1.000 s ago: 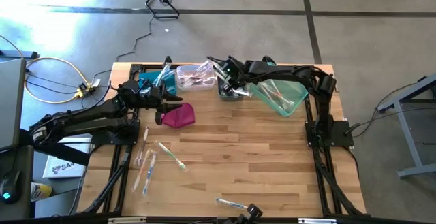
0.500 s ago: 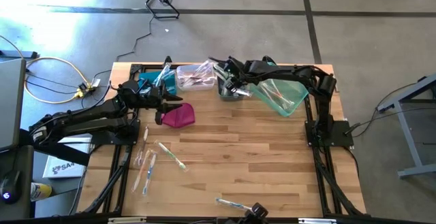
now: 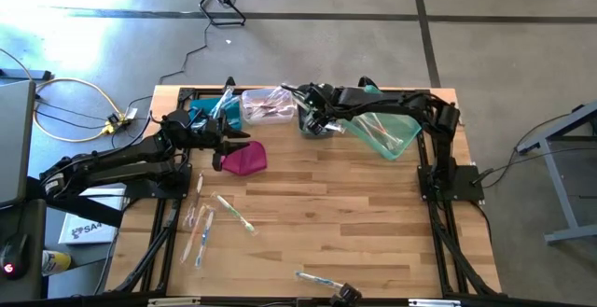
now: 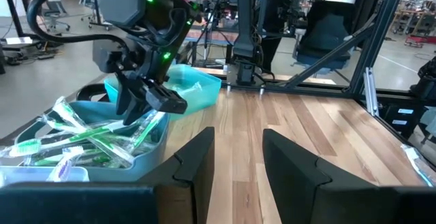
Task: Pick & Place Toothbrushes
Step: Put the blue toothbrush into the blue bin
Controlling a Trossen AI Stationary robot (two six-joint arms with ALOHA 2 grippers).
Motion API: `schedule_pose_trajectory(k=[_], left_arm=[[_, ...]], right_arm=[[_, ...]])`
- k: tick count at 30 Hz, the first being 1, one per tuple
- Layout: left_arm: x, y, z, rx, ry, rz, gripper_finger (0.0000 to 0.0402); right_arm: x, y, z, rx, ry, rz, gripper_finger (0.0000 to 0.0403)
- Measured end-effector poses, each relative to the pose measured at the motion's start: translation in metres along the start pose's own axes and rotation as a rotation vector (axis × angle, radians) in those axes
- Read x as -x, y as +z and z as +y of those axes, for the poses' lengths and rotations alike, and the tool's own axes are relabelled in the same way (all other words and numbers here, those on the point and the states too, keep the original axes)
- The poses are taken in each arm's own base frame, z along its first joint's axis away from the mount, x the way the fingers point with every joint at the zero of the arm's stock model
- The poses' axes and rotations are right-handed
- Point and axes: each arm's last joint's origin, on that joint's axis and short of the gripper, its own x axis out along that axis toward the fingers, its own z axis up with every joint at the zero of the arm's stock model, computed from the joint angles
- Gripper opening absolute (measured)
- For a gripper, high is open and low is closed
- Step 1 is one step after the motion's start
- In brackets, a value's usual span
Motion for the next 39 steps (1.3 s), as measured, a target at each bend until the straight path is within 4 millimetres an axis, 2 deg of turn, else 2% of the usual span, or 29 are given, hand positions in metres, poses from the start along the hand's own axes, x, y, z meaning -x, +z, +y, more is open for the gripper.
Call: schedule_pose_trajectory(k=[9, 15, 19, 25, 33, 39], left_arm=[[0.000, 0.000, 0.000, 0.000, 0.000, 0.000, 0.0122], [0.000, 0.000, 0.000, 0.000, -0.001, 0.001, 0.0122], [0.000, 0.000, 0.000, 0.000, 0.000, 0.001, 0.0122], [0.000, 0.000, 0.000, 0.001, -0.001, 0.002, 0.0122], [0.000, -0.001, 0.000, 0.006, -0.003, 0.013, 0.0122], [0.000, -0.002, 0.000, 0.012, -0.003, 0.024, 0.0122]], right_arm=[[0.000, 0.000, 0.000, 0.026, 0.000, -0.001, 0.0090], [0.011, 0.003, -0.002, 0.021, -0.026, -0.037, 0.0062], [0.031, 0.007, -0.005, 0.032, -0.041, -0.096, 0.0044], [0.073, 0.008, -0.005, 0.084, 0.009, -0.177, 0.0017], [0.123, -0.008, -0.002, 0.146, 0.141, -0.161, 0.0004], [0.141, -0.024, 0.017, 0.184, 0.203, -0.134, 0.0003]])
